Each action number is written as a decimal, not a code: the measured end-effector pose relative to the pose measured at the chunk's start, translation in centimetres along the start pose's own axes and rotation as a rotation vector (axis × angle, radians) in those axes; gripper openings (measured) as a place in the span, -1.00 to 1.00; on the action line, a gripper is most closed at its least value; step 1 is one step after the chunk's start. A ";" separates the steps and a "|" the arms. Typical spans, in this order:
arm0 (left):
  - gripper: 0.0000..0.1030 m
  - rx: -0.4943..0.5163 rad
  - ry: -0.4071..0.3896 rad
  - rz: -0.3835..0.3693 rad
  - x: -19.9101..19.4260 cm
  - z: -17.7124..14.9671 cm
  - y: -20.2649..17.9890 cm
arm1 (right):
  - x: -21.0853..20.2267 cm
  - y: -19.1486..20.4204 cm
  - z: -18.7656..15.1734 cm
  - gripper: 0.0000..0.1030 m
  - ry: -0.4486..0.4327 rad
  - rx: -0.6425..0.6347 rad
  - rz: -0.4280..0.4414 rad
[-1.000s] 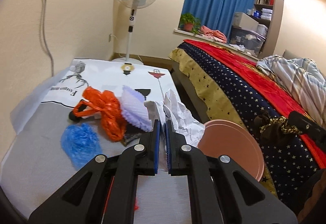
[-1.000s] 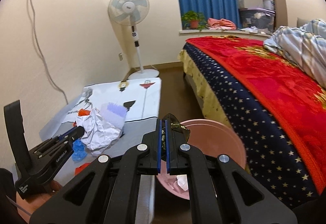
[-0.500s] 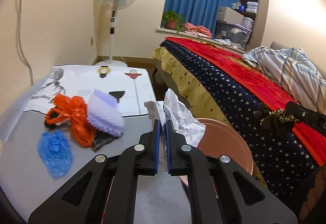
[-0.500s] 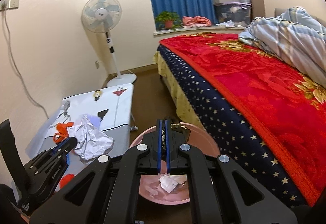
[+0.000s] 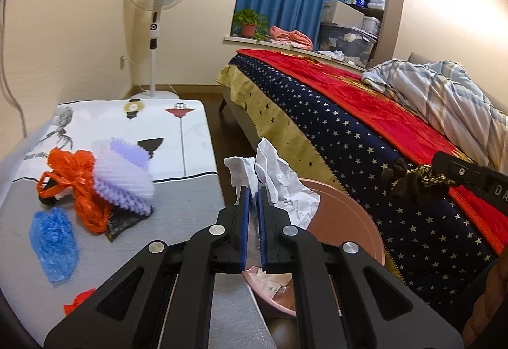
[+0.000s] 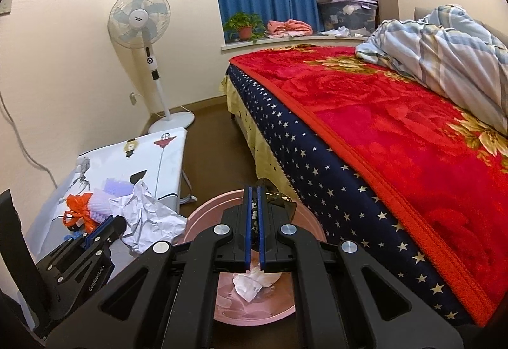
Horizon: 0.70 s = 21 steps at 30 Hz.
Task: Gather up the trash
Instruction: 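Carry both items over the pink bin and open both tools to drop them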
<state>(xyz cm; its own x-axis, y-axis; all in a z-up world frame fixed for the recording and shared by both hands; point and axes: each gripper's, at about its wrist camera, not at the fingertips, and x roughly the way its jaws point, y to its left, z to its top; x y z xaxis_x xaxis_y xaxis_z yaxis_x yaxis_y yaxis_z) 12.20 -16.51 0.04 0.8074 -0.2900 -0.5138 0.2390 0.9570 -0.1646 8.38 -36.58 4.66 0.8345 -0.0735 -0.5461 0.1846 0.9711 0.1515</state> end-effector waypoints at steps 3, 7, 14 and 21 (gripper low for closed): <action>-0.89 0.005 0.008 -0.006 0.5 -0.1 -0.3 | 0.3 -0.1 0.0 -0.93 0.004 0.002 -0.003; -0.89 0.003 0.022 -0.014 1.2 -0.3 -0.5 | 0.6 -0.1 0.0 -0.93 0.008 0.003 -0.006; -0.89 0.010 0.041 -0.026 2.1 -0.7 -1.1 | 1.0 0.0 0.0 -0.93 0.017 0.002 -0.007; -0.89 0.015 0.051 -0.036 2.7 -0.9 -1.4 | 1.2 0.0 -0.1 -0.93 0.022 0.001 -0.006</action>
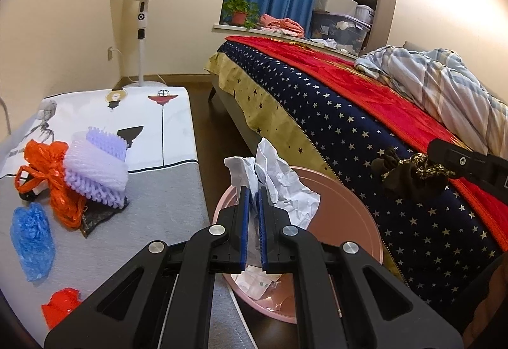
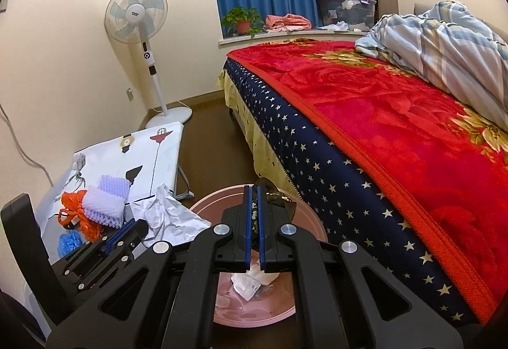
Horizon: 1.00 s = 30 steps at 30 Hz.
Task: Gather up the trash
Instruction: 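Carry both items over the pink bin and open both tools to drop them, then move both open tools back toward the remaining trash on the ironing board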
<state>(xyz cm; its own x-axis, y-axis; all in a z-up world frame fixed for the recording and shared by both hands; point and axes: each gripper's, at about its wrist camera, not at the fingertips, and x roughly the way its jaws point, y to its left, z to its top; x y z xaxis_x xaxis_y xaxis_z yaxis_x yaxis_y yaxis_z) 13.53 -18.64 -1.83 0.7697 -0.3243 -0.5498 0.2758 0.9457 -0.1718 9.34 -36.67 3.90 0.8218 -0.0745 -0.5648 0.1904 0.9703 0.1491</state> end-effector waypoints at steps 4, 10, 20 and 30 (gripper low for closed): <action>-0.87 -0.004 0.001 -0.001 0.0 0.0 0.0 | 0.1 0.0 0.0 -0.87 0.002 0.001 -0.005; -0.34 -0.029 -0.001 0.022 -0.4 0.0 0.8 | 0.0 -0.4 0.0 -0.25 -0.004 0.026 -0.044; -0.34 -0.057 -0.019 0.052 -2.4 -0.1 3.3 | -0.2 0.9 -0.6 -0.24 -0.012 0.001 -0.017; -0.34 -0.128 -0.054 0.145 -5.9 -0.8 8.4 | -0.5 4.1 -1.6 -0.24 -0.020 -0.046 0.063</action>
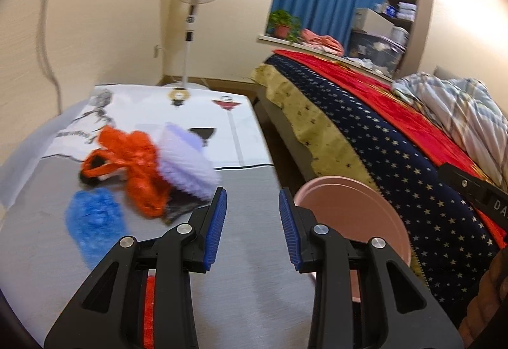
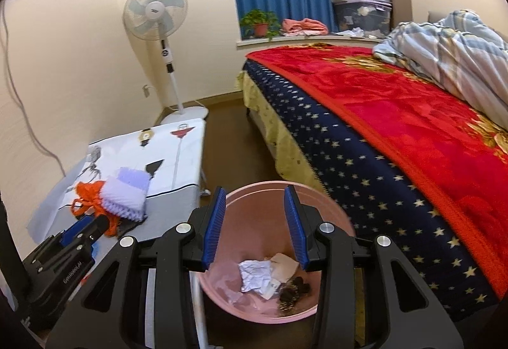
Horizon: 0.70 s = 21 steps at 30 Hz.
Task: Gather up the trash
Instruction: 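Move both open tools back toward the remaining trash on the ironing board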
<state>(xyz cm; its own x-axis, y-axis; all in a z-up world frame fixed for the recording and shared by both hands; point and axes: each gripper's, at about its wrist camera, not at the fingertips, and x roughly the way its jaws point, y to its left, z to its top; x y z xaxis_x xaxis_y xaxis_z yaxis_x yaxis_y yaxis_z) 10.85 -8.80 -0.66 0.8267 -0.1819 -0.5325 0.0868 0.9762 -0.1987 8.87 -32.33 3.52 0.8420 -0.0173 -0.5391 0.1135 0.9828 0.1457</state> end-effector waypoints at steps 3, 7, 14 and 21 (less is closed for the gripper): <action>-0.34 -0.017 -0.006 0.038 -0.4 0.0 1.6 | 0.1 1.3 -0.3 -0.24 -0.007 -0.016 0.039; -0.35 -0.032 -0.018 0.094 -0.8 0.0 3.5 | 0.8 3.4 -0.6 -0.24 -0.008 -0.039 0.091; -0.35 -0.075 -0.017 0.179 -0.5 -0.1 6.6 | 3.2 6.7 -1.2 -0.26 0.015 -0.061 0.165; -0.35 -0.145 -0.027 0.274 -0.5 -0.2 10.4 | 5.6 9.8 -1.4 -0.26 0.044 -0.082 0.245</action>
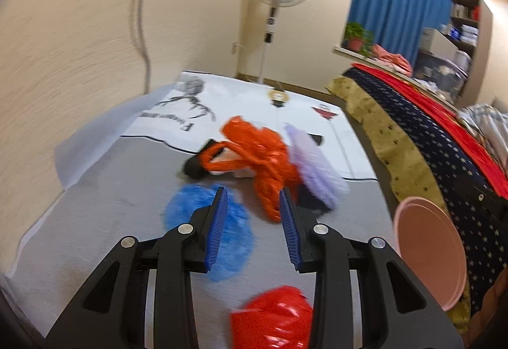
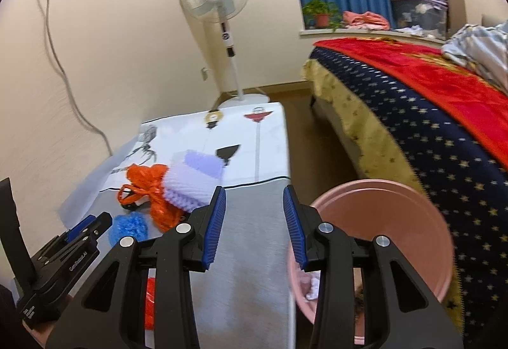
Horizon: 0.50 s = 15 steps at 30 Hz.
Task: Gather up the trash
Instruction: 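Move both open tools back toward the remaining trash on the ironing board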
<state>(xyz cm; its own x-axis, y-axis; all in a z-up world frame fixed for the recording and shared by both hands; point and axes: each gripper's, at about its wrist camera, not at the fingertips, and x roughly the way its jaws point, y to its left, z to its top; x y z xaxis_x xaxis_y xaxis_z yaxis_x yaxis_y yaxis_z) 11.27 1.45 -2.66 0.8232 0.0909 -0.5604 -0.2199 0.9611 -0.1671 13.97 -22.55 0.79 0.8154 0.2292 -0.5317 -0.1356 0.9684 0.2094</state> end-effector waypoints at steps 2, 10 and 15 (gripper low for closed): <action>-0.35 -0.011 0.001 0.017 0.3 0.1 0.6 | 1.1 0.8 0.0 -0.26 0.003 -0.015 0.019; -0.35 -0.058 0.032 0.059 2.4 0.3 2.8 | 6.0 3.3 -0.8 -0.26 0.047 -0.040 0.075; -0.08 -0.083 0.070 0.080 4.0 0.2 3.7 | 8.9 4.5 -1.1 -0.24 0.079 -0.074 0.094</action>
<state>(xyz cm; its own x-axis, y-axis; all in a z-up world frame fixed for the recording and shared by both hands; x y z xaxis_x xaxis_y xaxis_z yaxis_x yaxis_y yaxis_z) 13.88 5.44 -5.40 0.7637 0.1448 -0.6291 -0.3281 0.9263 -0.1851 20.01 -16.01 -3.86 0.7509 0.3234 -0.5758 -0.2527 0.9463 0.2018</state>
